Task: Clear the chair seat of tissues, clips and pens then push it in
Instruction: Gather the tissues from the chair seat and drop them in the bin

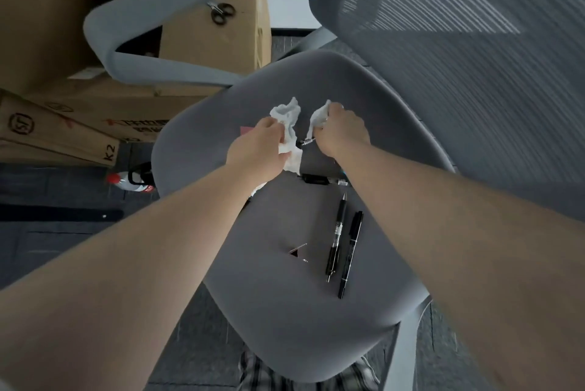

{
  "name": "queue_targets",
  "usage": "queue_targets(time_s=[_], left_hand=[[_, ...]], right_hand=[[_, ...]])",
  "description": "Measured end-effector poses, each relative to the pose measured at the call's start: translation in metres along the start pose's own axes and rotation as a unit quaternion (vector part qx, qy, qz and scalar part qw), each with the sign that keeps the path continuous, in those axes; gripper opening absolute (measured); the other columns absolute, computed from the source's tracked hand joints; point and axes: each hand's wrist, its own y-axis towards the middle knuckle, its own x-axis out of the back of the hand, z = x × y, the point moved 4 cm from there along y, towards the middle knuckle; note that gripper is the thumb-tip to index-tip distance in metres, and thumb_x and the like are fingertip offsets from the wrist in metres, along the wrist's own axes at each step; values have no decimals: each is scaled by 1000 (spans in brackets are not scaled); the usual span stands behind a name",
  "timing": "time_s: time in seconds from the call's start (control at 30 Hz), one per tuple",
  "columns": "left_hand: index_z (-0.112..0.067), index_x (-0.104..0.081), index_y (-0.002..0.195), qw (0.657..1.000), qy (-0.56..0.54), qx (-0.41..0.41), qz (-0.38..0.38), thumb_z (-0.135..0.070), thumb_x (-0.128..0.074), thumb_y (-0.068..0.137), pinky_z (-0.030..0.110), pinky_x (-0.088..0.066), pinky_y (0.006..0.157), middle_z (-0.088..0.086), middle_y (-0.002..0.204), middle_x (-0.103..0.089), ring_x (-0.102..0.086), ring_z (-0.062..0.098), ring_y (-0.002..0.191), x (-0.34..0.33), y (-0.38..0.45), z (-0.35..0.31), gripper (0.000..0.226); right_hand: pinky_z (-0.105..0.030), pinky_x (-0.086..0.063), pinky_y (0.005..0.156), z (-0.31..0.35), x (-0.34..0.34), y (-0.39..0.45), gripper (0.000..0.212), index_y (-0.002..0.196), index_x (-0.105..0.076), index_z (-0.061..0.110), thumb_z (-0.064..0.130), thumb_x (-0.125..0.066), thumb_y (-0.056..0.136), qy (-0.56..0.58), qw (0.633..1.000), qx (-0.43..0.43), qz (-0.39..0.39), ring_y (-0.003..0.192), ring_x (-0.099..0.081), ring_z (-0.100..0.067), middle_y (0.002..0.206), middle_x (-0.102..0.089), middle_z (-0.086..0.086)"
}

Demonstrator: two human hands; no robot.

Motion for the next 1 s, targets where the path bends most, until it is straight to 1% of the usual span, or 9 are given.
queue_targets(time_s=[0.17, 0.3, 0.4, 0.47, 0.53, 0.63, 0.7, 0.8, 1.0], left_hand=[[-10, -53, 108, 1000, 18, 4, -1, -10, -53, 85, 36, -41, 68, 4, 115, -54, -60, 32, 94, -4, 1, -7, 23], [-10, -44, 110, 999, -31, 13, -29, -12, -53, 82, 34, -38, 68, 1, 100, -55, -57, 31, 90, 9, -5, -12, 29], [-19, -43, 120, 998, -48, 21, -29, -13, -51, 81, 37, -45, 76, 1, 113, -59, -59, 32, 98, 20, -16, -10, 40], [-24, -44, 126, 999, -44, 18, -22, -15, -52, 81, 34, -42, 77, -1, 123, -57, -57, 29, 106, 30, -27, -8, 47], [-26, -48, 126, 999, -35, 14, -26, -17, -52, 82, 31, -40, 76, -2, 124, -55, -56, 26, 109, 41, -40, -3, 45], [-28, -55, 119, 998, -25, 39, -42, -22, -51, 85, 30, -41, 72, -5, 116, -55, -59, 24, 105, 56, -63, 8, 34], [-28, -56, 118, 996, -26, 67, -57, -24, -53, 86, 29, -39, 70, -6, 117, -54, -59, 22, 104, 65, -82, 13, 32], [-25, -58, 116, 990, -41, 106, -80, -25, -56, 86, 31, -41, 72, -2, 117, -54, -60, 25, 102, 73, -118, 24, 30], [-23, -57, 119, 980, -58, 171, -88, -21, -56, 87, 32, -42, 70, -2, 122, -53, -61, 27, 98, 54, -196, 58, 32]], right_hand=[[-36, -38, 80, 0, 0, -12, 38, 132, -47, 16, 23, -49, 95, -40, 993, 98, -46, 119, -44, -34, 128, -46, -16], [-37, -40, 77, 1, 15, -20, 36, 128, -50, 12, 24, -49, 94, -46, 987, 129, -80, 116, -43, -33, 128, -40, -15], [-36, -40, 77, 0, 29, -29, 32, 120, -54, 6, 22, -49, 93, -46, 986, 134, -85, 114, -46, -34, 123, -47, -15], [-34, -37, 72, 1, 35, -38, 28, 112, -56, 5, 22, -46, 92, -47, 987, 141, -67, 109, -52, -36, 114, -58, -15], [-32, -34, 66, 3, 37, -50, 23, 100, -55, 7, 25, -42, 95, -42, 985, 158, -46, 98, -57, -36, 99, -64, -15], [-33, -38, 60, 13, 41, -73, 25, 84, -42, 16, 35, -33, 99, -35, 978, 204, -17, 79, -57, -35, 77, -56, -9], [-33, -39, 60, 24, 46, -89, 29, 89, -47, 13, 35, -32, 100, -63, 968, 244, -2, 77, -55, -35, 81, -59, -12], [-33, -38, 66, 40, 47, -115, 34, 98, -57, 8, 33, -35, 101, -120, 947, 297, 30, 93, -58, -37, 97, -65, -16], [-38, -42, 74, 66, 19, -163, 37, 108, -56, 4, 30, -32, 101, -208, 906, 365, 52, 107, -55, -38, 112, -63, -20]])
